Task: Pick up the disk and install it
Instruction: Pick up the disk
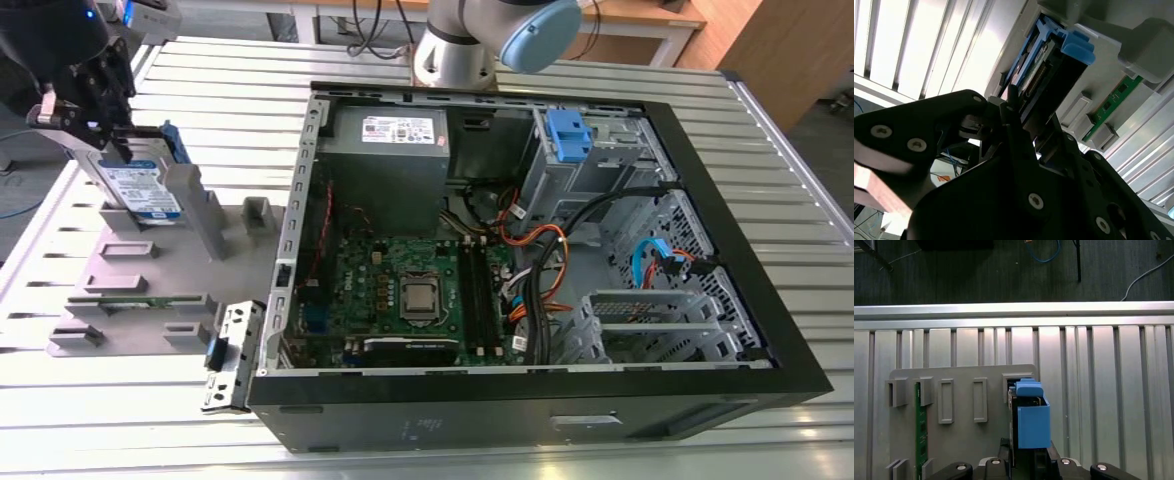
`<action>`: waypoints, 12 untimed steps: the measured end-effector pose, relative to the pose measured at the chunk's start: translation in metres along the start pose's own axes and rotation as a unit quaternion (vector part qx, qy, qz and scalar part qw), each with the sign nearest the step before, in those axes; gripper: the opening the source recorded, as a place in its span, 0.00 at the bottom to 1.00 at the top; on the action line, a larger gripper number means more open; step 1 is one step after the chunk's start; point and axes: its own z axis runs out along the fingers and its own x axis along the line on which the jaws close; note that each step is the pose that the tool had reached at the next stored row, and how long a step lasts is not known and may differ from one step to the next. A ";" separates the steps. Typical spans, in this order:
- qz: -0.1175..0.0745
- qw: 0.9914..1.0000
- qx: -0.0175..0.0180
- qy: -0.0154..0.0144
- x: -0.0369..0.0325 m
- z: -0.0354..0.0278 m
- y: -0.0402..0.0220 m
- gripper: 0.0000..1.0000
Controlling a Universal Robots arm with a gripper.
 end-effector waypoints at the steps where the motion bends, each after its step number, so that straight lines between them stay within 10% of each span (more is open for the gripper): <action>1: 0.000 1.000 0.000 0.000 0.0000 0.0000 0.0000 0.38; 12: 0.000 1.000 0.000 0.000 -0.0001 -0.0030 0.0001 0.38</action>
